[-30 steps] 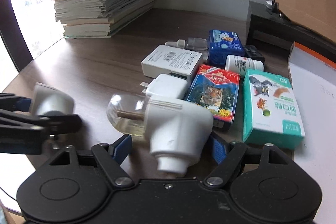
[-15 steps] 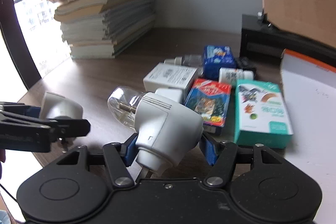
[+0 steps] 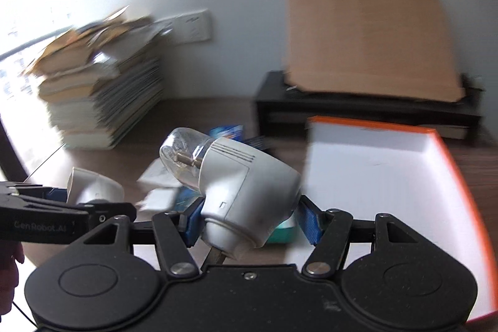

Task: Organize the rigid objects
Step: 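Carry both heaters over the white box with both grippers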

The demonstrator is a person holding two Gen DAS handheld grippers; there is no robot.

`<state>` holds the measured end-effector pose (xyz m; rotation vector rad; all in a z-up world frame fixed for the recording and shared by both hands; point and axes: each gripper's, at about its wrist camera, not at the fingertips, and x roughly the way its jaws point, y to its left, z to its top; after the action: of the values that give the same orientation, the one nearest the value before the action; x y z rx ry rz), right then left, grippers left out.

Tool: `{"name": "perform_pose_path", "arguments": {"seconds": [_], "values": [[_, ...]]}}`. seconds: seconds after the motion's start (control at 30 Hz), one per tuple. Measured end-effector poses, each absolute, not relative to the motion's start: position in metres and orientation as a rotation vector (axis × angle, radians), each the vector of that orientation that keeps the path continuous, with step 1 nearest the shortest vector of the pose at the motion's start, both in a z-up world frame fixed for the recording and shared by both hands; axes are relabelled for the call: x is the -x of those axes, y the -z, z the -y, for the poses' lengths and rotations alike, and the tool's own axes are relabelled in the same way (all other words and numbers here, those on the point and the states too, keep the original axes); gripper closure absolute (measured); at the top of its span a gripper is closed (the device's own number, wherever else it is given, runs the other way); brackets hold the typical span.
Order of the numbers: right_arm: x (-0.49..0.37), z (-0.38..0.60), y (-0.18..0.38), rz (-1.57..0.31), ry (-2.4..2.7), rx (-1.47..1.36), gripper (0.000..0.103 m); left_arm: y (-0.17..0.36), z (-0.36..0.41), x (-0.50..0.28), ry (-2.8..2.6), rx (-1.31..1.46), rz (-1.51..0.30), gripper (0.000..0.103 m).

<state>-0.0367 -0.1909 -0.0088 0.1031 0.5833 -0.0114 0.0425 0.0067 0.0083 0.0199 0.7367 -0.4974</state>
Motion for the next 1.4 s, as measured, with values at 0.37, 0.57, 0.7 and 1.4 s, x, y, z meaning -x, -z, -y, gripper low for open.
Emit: {"name": "perform_pose_path", "arguments": {"seconds": [0.37,0.57,0.7,1.4], "values": [[0.049,0.291,-0.01,-0.567,0.21,-0.129,0.029,-0.015,0.102,-0.045,0.643,-0.059,-0.703,0.024],[0.041,0.333,-0.014,-0.571,0.229,-0.136,0.029,-0.016,0.147,-0.056,0.647,-0.056,-0.705,0.024],[0.031,0.354,-0.014,-0.573,0.217,-0.129,0.028,-0.015,0.172,-0.064,0.63,-0.074,-0.711,0.024],[-0.017,0.423,-0.003,-0.591,0.129,-0.143,0.028,-0.002,0.248,-0.093,0.502,-0.106,-0.752,0.024]]}}
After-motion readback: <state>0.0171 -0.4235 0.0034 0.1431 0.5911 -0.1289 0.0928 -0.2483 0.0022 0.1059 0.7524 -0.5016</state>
